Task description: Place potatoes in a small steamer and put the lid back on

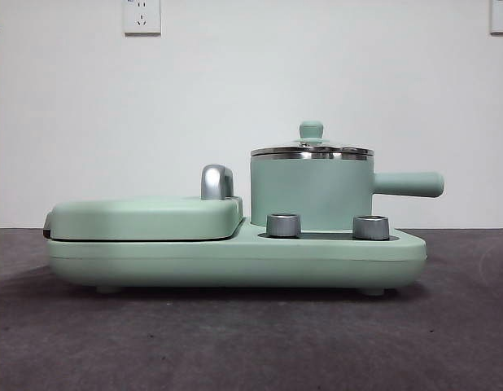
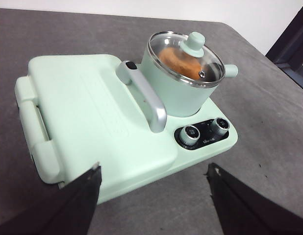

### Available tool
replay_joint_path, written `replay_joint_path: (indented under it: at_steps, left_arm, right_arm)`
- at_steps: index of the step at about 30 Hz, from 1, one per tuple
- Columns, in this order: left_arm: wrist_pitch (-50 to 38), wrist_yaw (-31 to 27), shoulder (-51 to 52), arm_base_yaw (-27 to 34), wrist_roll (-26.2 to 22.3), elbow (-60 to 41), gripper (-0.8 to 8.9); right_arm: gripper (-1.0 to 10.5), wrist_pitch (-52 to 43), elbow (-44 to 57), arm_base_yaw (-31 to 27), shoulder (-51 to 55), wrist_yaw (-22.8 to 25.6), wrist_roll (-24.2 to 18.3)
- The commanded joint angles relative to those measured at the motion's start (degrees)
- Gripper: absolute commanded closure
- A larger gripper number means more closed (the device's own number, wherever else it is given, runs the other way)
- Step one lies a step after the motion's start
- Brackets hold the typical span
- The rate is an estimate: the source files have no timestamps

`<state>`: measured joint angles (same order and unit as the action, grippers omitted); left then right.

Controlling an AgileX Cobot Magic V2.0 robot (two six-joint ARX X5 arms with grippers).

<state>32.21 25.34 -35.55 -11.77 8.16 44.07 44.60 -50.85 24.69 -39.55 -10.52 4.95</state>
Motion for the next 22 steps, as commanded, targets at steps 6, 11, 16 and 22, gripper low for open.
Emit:
replay_joint_path:
  at_steps: [6,11,16,22]
  left_arm:
    - [-0.9,0.3,1.2,-0.2,0.0,0.2,8.09]
    - [1.5,0.2,1.6,-0.2,0.1,0.2,8.08]
    - [1.2,0.2,1.6,-0.2,0.1,0.2,8.08]
    - [1.2,0.2,1.6,-0.2,0.1,0.2,8.08]
  right_arm:
    - [9.3,-1.8,-0.5,0.3,0.0,0.0,-0.2]
    - [9.3,-1.5,-0.5,0.3,0.1,-0.4,0.3]
    - [9.3,-2.4,-0.5,0.3,0.1,-0.4,0.3]
    - [9.3,-2.4,-0.5,0.3,0.1,-0.4,0.3]
